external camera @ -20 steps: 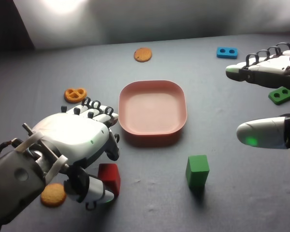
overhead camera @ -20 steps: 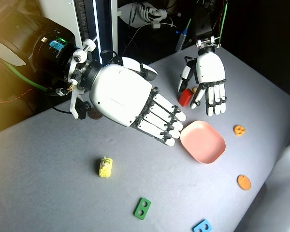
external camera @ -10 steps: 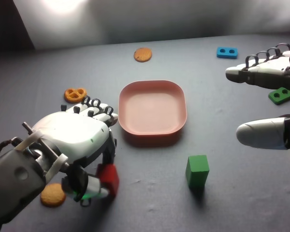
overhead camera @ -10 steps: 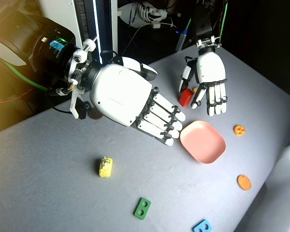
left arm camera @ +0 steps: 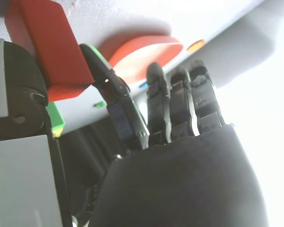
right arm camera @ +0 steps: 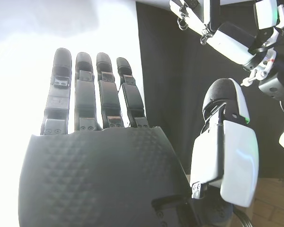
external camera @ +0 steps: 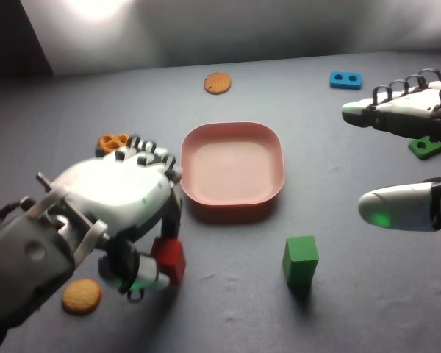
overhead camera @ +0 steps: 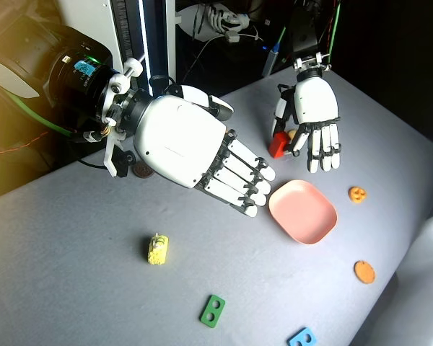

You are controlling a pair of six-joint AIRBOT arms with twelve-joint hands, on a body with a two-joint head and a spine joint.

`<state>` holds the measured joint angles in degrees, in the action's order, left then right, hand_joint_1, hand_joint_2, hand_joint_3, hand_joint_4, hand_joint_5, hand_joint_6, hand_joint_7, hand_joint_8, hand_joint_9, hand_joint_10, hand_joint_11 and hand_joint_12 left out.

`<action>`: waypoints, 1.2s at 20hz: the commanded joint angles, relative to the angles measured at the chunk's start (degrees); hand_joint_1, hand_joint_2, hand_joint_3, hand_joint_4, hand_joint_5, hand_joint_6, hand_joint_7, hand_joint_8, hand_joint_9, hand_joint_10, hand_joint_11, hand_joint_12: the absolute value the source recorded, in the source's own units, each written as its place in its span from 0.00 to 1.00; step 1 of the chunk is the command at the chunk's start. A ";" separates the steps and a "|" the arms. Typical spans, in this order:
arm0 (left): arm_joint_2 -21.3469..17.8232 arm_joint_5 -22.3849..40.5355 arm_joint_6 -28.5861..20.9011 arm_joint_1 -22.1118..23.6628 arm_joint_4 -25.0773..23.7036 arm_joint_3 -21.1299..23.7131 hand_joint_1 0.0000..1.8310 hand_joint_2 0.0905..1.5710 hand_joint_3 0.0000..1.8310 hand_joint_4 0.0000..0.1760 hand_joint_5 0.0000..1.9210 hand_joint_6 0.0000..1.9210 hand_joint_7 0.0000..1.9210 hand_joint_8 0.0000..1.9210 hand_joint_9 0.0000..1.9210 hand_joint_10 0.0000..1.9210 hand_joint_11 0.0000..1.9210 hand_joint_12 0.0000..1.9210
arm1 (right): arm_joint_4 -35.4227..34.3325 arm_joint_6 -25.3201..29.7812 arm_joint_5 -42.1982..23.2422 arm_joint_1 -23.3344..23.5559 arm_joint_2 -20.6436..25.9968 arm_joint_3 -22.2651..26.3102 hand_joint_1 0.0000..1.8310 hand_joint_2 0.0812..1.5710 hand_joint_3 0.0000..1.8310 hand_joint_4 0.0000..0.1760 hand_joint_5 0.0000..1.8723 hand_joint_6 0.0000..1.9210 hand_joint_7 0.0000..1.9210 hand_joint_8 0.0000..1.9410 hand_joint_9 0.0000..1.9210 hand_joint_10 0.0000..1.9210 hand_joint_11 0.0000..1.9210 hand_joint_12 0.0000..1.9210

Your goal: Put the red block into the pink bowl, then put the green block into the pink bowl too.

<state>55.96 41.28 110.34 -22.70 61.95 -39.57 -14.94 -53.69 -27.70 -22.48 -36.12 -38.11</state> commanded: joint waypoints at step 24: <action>10.08 -9.76 -13.92 11.18 -18.00 -23.08 0.63 0.65 0.00 0.00 0.58 0.41 0.10 0.00 0.03 0.00 0.00 0.00 | -8.55 -5.66 -8.74 0.38 -2.50 0.52 0.10 0.62 0.00 0.00 0.10 0.00 0.10 0.00 0.08 0.00 0.00 0.21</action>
<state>66.67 26.89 96.49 -12.25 45.78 -63.16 -24.12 -59.48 -30.15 -22.48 -39.13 -37.80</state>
